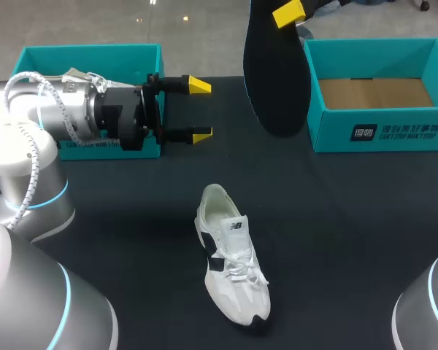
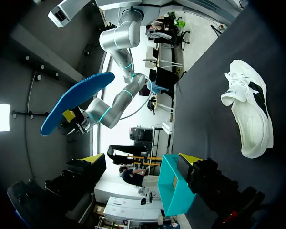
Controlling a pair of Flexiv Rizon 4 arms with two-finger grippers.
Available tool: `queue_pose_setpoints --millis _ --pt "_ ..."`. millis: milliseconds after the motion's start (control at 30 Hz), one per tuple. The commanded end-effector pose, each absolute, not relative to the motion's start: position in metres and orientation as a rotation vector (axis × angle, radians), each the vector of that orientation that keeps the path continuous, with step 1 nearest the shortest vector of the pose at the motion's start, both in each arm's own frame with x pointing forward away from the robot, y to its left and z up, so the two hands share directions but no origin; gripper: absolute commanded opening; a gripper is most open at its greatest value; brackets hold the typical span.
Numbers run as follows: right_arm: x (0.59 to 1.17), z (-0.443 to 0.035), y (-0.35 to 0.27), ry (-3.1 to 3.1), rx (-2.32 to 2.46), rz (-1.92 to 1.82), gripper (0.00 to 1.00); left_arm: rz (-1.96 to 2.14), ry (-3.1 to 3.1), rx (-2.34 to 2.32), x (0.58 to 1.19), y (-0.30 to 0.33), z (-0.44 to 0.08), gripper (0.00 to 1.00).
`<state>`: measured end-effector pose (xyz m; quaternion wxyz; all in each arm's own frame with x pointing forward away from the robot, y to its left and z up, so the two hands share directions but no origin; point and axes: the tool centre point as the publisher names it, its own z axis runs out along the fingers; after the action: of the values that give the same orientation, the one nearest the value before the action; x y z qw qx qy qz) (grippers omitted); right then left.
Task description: Take the shoe out of the shoebox, open the shoe tongue, remove and reinsert the insole, then place the shoe into the shoebox
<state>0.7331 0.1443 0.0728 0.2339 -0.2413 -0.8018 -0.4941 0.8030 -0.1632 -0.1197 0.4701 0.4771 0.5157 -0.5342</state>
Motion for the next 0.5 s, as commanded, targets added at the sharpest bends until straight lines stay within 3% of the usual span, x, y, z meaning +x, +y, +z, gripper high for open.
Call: queue_pose_setpoints --millis 33,233,500 --pt "0.735 0.073 0.145 -2.203 -0.662 -1.351 0.00 -1.306 1.265 1.169 0.803 -0.167 -0.120 1.00" --pt "0.739 0.069 0.140 -2.168 -0.693 -1.347 0.00 -1.306 1.265 1.169 0.803 -0.167 -0.120 1.00" --pt "0.757 0.020 0.119 -2.004 -0.863 -1.271 0.00 -1.256 1.225 1.185 0.798 -0.150 -0.117 1.00"
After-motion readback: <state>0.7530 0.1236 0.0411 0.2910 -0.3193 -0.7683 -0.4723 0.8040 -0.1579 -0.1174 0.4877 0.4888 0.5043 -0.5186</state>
